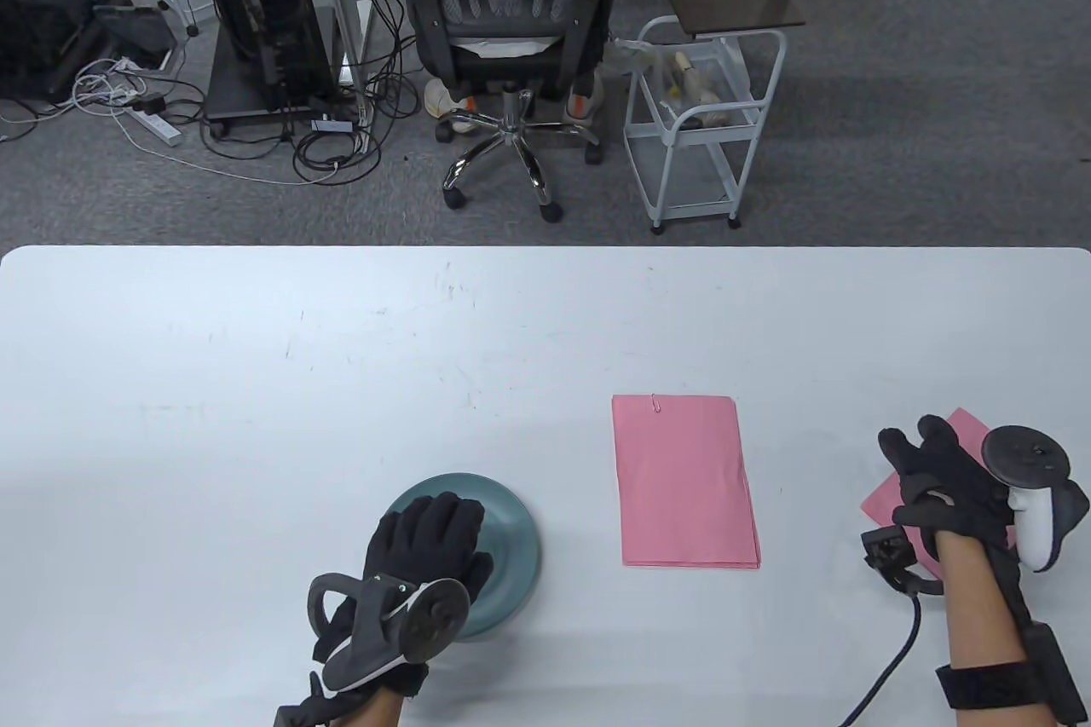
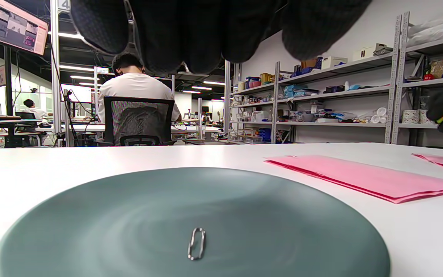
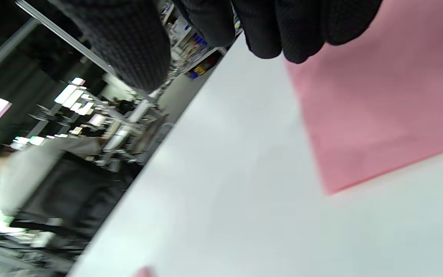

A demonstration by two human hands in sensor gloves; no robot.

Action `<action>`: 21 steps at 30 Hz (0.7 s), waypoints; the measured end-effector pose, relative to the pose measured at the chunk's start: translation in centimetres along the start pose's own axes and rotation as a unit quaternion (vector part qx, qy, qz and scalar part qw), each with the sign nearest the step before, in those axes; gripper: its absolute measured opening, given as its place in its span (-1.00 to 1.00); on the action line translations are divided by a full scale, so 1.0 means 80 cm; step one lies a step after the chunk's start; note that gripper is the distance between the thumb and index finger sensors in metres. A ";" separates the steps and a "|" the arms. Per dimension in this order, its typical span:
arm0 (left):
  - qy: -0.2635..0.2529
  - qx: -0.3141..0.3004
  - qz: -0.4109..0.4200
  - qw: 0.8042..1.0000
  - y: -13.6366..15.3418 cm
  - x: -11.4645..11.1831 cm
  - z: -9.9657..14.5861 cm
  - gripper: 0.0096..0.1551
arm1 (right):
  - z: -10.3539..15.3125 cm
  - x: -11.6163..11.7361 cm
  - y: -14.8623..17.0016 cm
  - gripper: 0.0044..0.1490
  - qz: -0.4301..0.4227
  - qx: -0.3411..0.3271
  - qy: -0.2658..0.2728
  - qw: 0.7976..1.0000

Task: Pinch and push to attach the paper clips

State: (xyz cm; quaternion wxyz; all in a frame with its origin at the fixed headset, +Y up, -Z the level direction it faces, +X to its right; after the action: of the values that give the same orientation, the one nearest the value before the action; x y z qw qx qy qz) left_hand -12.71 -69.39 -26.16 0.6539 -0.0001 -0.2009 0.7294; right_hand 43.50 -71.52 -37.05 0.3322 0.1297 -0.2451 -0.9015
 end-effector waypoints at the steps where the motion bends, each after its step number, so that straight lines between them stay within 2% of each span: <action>1: 0.000 0.001 0.000 1.000 0.000 0.000 0.000 -0.31 | -0.005 0.002 0.005 0.00 0.026 0.024 0.010 0.999; 7: 0.009 0.004 -0.004 1.000 0.001 -0.002 0.000 -0.31 | -0.029 0.016 0.020 0.12 0.162 0.126 0.043 0.978; 10: 0.011 0.007 -0.002 1.000 0.003 -0.002 0.000 -0.31 | -0.040 0.019 0.025 0.17 0.202 0.163 0.040 0.965; 16: 0.013 0.008 -0.007 1.000 0.002 -0.002 -0.002 -0.31 | -0.058 0.029 0.039 0.20 0.256 0.227 0.016 0.940; 21: 0.021 0.006 -0.009 1.000 0.001 -0.003 -0.003 -0.31 | -0.064 0.028 0.043 0.15 0.238 0.239 0.001 0.941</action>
State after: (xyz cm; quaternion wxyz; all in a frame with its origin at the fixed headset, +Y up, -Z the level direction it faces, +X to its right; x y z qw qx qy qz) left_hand -12.72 -69.57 -26.48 0.6644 -0.0097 -0.1822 0.7248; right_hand 45.69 -77.09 -39.73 0.4962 0.1438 -0.4772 -0.7109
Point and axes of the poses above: the tracker on the back of each hand, its own y axis roughly to the little-finger side, its own z axis roughly from the fingertips to the wrist, x = y × z, the point moved 5 cm from there along -z, roughly from the wrist to the fingertips, and after that the axes turned 7 degrees about -y, right-handed, at the moved point
